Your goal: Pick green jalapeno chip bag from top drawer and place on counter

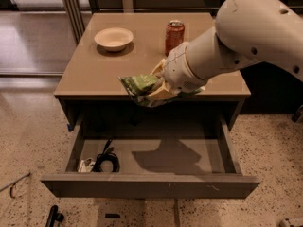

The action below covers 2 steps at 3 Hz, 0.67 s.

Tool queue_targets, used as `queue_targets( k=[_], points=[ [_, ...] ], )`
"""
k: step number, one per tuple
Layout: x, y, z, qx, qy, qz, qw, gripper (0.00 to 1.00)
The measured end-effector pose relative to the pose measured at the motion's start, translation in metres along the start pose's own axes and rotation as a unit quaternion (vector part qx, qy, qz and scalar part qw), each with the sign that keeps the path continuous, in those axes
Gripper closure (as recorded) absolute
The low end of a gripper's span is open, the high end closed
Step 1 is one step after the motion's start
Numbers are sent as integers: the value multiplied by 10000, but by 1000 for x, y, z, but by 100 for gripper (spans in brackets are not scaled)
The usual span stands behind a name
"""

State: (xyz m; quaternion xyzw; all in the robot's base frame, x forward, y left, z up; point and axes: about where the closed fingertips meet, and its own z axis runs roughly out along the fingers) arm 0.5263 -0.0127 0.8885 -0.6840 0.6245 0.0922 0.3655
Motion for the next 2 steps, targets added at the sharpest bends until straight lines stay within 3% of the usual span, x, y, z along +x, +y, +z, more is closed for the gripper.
queue_targets(
  k=[2],
  points=[
    [19,-62,40,286,-234,-79,9993,100]
  ],
)
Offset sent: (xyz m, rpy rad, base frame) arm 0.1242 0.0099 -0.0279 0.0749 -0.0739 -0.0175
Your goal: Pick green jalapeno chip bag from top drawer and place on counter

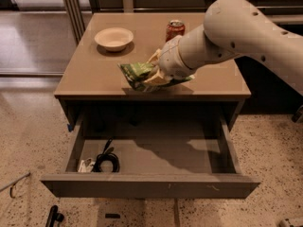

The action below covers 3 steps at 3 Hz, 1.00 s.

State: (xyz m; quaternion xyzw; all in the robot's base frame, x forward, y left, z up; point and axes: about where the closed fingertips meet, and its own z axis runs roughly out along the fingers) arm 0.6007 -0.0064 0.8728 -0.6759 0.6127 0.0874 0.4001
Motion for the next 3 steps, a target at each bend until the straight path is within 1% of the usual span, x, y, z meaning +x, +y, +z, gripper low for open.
queue_targets(
  k=[1,3],
  points=[
    [11,-34,28,-11,-17,164,9999,100],
    [14,-71,56,-27,-149,350,9993,100]
  ],
)
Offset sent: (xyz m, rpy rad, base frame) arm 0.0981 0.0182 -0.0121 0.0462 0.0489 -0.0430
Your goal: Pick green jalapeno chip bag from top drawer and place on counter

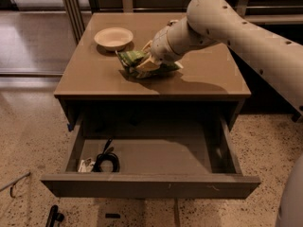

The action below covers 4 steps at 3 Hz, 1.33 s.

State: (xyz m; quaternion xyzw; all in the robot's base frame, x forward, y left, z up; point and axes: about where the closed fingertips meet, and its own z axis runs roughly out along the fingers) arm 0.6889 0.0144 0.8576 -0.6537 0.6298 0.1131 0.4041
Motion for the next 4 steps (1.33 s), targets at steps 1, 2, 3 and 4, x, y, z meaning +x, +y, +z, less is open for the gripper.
queue_targets(
  k=[1,2,3,4],
  points=[
    [0,-1,0,9,-8,-1,10000,73],
    [-1,-1,0,9,-8,-2,10000,50],
    [-1,-1,0,9,-9,-2,10000,27],
    [-1,-1,0,8,-9,-2,10000,3]
  ],
)
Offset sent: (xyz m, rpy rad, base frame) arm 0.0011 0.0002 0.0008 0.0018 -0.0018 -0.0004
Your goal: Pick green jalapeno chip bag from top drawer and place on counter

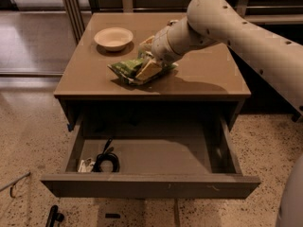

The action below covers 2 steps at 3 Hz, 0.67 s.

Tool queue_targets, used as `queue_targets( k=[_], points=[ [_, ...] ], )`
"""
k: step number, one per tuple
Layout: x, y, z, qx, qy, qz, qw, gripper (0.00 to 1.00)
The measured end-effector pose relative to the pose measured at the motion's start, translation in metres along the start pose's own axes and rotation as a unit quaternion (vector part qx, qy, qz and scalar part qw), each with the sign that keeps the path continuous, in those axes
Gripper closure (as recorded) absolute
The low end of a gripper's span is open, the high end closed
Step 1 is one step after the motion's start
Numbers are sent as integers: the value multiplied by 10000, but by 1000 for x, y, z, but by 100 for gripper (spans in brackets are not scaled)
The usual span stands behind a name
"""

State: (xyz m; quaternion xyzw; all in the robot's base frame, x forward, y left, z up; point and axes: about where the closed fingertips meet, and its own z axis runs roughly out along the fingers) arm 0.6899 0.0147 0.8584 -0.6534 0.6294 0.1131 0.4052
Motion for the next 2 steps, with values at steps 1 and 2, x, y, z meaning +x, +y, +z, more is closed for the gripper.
queue_targets(
  k=[1,2],
  points=[
    [0,0,0,0,0,0,10000,0],
    [0,0,0,0,0,0,10000,0]
  ],
)
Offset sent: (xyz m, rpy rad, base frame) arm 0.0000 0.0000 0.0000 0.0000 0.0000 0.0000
